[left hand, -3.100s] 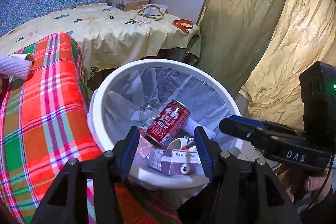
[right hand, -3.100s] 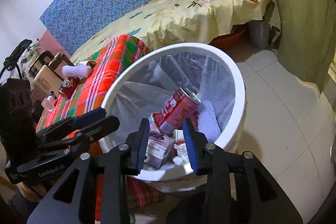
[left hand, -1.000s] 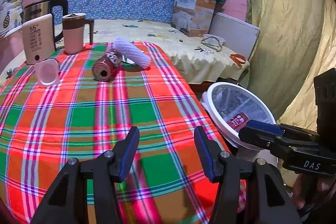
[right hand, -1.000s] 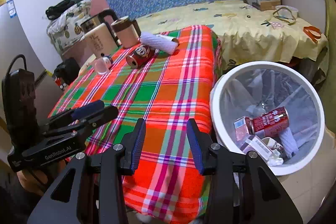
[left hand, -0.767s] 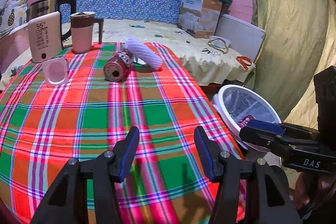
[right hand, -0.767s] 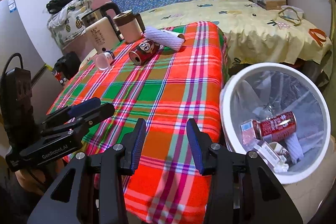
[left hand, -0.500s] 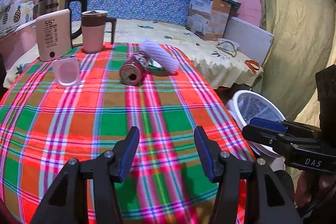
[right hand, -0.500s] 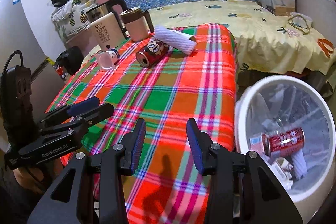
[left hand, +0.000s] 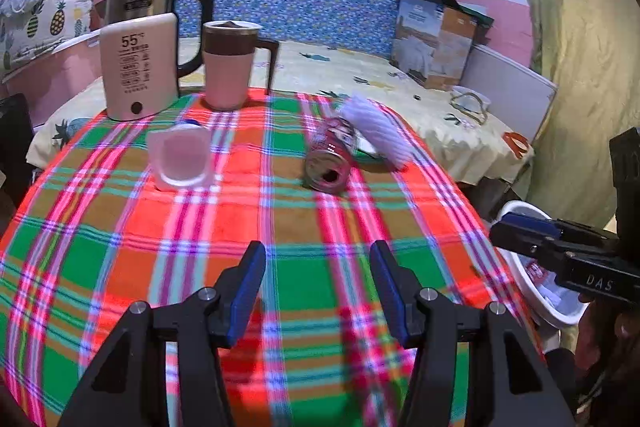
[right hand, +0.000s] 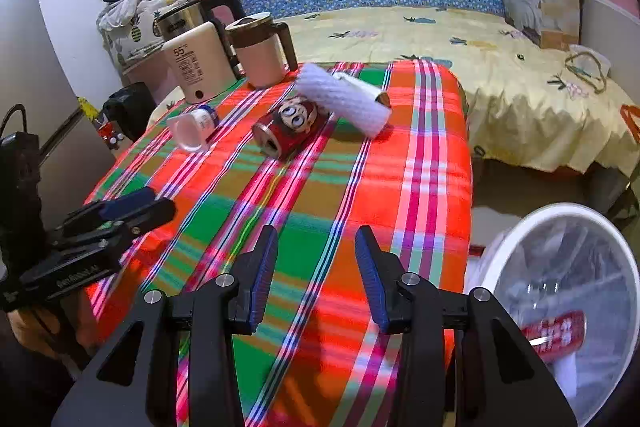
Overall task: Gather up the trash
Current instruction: 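Move both tools back over the table toward the remaining items, then grasp the white yogurt cup with the left gripper while the right gripper grasps the white foam sleeve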
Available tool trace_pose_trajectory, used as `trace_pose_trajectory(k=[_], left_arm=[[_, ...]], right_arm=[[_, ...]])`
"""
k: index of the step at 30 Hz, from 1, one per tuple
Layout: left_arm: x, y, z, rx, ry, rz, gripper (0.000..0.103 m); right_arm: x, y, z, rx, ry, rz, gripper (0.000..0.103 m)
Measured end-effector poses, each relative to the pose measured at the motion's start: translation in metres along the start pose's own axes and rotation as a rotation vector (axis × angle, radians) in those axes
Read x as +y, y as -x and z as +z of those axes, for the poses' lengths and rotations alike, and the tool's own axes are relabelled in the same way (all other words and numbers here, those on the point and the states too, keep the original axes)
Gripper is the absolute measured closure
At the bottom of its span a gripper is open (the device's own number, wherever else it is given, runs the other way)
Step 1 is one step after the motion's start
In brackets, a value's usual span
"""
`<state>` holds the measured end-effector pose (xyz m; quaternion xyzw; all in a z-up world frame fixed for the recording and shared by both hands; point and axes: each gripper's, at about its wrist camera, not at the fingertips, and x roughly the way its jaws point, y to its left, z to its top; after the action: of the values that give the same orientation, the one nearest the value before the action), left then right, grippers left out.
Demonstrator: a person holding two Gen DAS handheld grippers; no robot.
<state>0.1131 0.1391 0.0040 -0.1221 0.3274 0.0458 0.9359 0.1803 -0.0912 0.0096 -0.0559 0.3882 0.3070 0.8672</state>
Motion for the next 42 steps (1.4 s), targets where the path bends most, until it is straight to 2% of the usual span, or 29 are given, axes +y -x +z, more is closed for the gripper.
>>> trace_pose_trajectory(k=[6, 10, 18, 19, 22, 34, 37, 40, 42], left_arm=[[0.031, -0.013, 0.018, -0.007, 0.026, 0.056, 0.046], [0.05, -0.022, 0.027, -0.01, 0.039, 0.093, 0.038], [0.073, -0.047, 0.045, 0.001, 0.052, 0.134, 0.032], [0.075, -0.05, 0.047, 0.002, 0.052, 0.136, 0.03], [0.08, -0.06, 0.051, 0.012, 0.057, 0.143, 0.027], [0.098, -0.083, 0.061, 0.029, 0.097, 0.165, 0.025], [0.099, -0.087, 0.065, 0.03, 0.105, 0.171, 0.025], [0.101, -0.09, 0.067, 0.04, 0.124, 0.147, 0.025], [0.099, -0.092, 0.067, 0.041, 0.118, 0.146, 0.031]], right_arm=[[-0.004, -0.022, 0.018, 0.009, 0.025, -0.021, 0.06], [-0.006, -0.036, 0.028, 0.012, 0.047, -0.023, 0.06], [-0.018, -0.065, 0.048, 0.024, 0.08, -0.053, 0.06], [-0.018, -0.067, 0.05, 0.027, 0.088, -0.058, 0.058], [-0.02, -0.075, 0.055, 0.03, 0.113, -0.072, 0.042], [-0.02, -0.101, 0.072, 0.045, 0.227, -0.128, 0.042], [-0.022, -0.105, 0.076, 0.05, 0.221, -0.134, 0.042], [-0.026, -0.107, 0.076, 0.075, 0.186, -0.117, 0.042], [-0.027, -0.106, 0.075, 0.081, 0.163, -0.085, 0.054]])
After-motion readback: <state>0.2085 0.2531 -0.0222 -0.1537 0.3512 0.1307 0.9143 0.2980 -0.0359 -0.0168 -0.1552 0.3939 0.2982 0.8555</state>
